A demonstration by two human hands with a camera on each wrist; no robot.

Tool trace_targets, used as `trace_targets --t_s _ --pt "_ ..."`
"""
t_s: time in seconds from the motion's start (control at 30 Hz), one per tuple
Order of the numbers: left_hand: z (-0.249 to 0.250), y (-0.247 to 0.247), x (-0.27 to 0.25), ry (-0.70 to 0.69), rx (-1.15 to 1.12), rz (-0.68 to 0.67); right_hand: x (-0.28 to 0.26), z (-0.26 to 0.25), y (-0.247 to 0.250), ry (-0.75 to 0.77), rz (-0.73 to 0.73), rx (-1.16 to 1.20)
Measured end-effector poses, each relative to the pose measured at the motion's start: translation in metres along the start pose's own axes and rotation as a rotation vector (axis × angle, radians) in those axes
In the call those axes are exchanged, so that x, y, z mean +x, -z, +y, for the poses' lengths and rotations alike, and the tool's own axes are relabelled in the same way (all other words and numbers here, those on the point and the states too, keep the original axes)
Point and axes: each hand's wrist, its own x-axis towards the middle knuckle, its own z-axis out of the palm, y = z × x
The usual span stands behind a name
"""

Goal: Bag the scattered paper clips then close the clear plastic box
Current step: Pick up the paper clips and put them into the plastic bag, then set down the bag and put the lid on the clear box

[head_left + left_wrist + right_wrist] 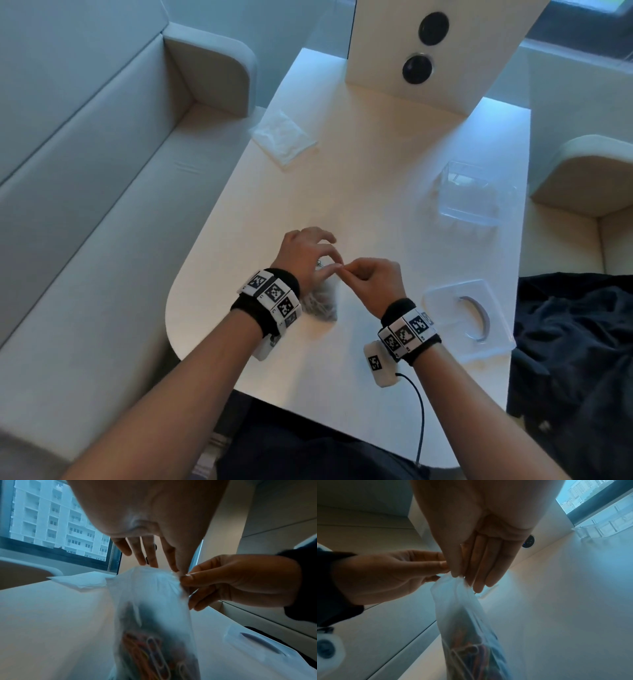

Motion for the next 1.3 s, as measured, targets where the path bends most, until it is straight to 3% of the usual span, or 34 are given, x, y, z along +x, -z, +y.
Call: trace_targets --t_s 0.23,0.47,0.57,0.73,0.83,0.9,1.03,1.17,1.23,1.3 --pt "-0.010 -0.009 0.020 -0.079 0.010 -0.136 0.007 0.011 -0.003 -0.133 -0.027 0.240" --pt "-0.060 0.008 0.028 0.053 0.060 -0.232 0.022 0.030 -0.002 -0.361 -0.018 0.569" --pt "-0.082 0.008 0.030 0.128 0.083 -0.271 0.034 0.036 -0.019 -0.462 -0.068 0.588" --pt "-0.116 0.000 0.045 0.279 0.177 -0.255 0.061 0.037 -0.049 -0.534 -0.133 0.504" --pt "-0.134 0.004 0.060 0.354 0.232 -0.212 0.079 0.046 -0.036 -0.493 -0.177 0.372" --pt "-0.143 0.007 0.076 0.349 0.276 -0.168 0.093 0.061 -0.004 -0.421 -0.059 0.246" --pt "-0.157 0.017 0.123 0.317 0.315 -0.063 0.120 0.102 0.096 -0.312 0.389 -0.251" --pt "-0.168 0.015 0.170 0.338 0.310 -0.037 0.130 0.135 0.185 -0.446 0.641 -0.487" --pt "-0.173 0.011 0.187 0.344 0.341 -0.076 0.135 0.151 0.209 -0.530 0.551 -0.571" --pt "-0.179 0.003 0.198 0.363 0.357 -0.178 0.142 0.169 0.217 -0.606 0.353 -0.630"
